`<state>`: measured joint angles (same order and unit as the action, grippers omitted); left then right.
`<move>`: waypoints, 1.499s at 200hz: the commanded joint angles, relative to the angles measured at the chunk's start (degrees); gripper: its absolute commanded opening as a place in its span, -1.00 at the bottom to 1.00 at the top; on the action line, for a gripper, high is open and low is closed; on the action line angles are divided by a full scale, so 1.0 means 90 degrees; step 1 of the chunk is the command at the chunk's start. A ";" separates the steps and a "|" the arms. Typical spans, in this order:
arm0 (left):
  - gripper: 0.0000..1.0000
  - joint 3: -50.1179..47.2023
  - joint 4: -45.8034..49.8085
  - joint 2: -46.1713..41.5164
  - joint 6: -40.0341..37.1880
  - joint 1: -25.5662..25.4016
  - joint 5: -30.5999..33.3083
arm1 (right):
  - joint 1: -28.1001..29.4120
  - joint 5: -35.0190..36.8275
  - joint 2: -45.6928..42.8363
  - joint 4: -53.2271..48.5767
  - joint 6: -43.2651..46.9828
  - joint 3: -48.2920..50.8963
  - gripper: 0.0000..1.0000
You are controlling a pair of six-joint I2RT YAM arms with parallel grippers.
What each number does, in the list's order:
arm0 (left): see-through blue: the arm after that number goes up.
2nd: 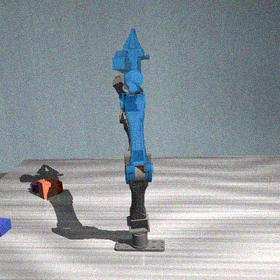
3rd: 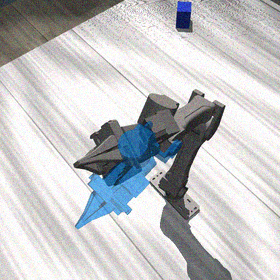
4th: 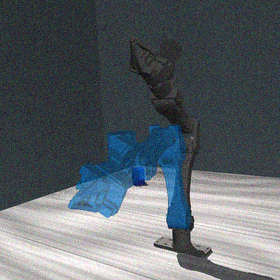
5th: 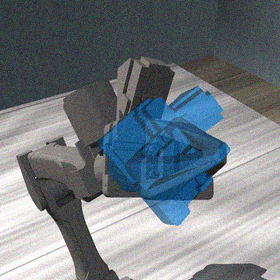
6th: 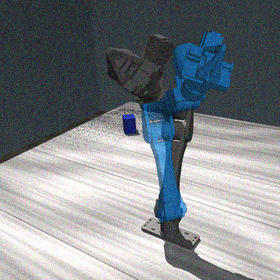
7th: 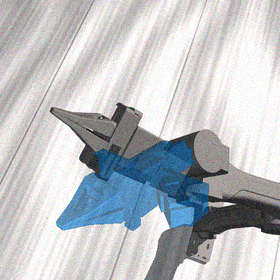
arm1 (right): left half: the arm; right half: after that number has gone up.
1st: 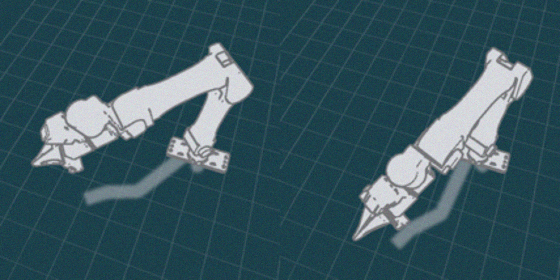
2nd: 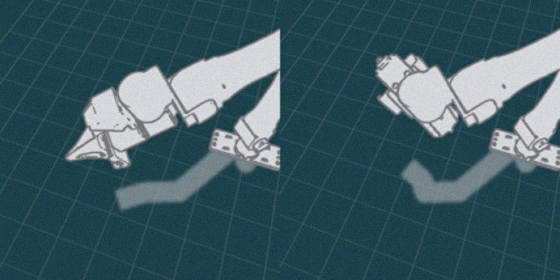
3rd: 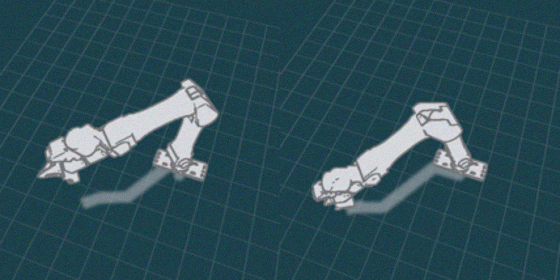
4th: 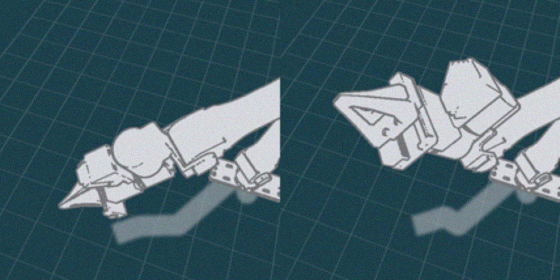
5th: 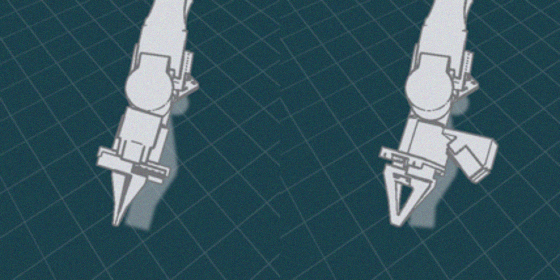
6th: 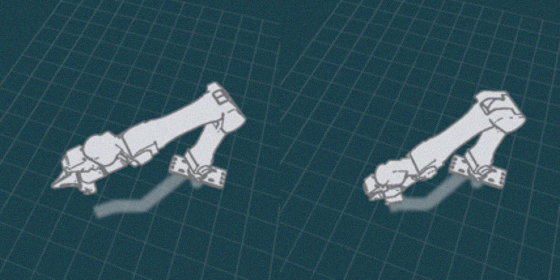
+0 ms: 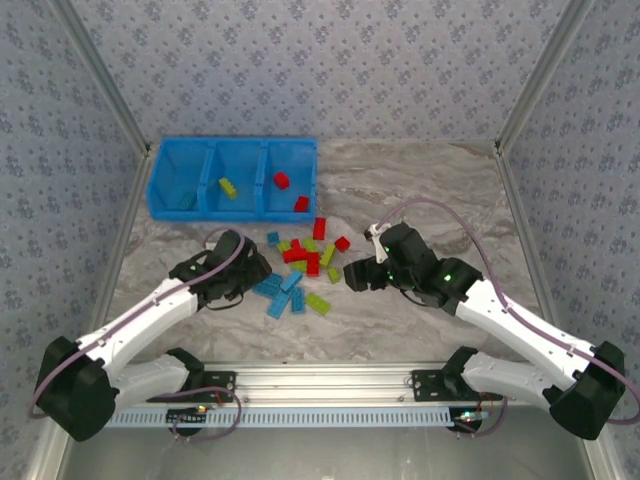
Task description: Sort the legos into containers by color
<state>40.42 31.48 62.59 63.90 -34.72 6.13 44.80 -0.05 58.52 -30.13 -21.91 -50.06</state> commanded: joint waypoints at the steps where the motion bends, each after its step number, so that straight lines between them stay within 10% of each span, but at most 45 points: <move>1: 0.41 0.0106 -0.0095 0.0270 0.1411 -0.0094 0.0264 | 0.0033 -0.0092 -0.0067 0.0064 -0.0214 0.0125 0.62; 123: 0.27 -0.0244 -0.0422 0.1902 0.1573 -0.0450 0.0134 | -0.0007 0.0168 -0.0351 0.0160 -0.0592 0.0454 0.63; 231: -0.19 -0.1041 -0.0261 0.1054 0.1026 -0.0236 0.0207 | 0.0010 0.0099 -0.0427 0.0175 -0.0844 0.0428 0.63; 300: -0.41 0.1021 0.0641 0.0029 -0.0972 0.0601 0.1334 | 0.0501 -0.1353 -0.0446 0.0729 -0.0602 0.0099 0.67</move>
<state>39.07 33.98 66.46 64.99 -34.17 10.48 48.31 -9.23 55.20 -25.41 -28.05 -46.13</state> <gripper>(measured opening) 0.323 0.831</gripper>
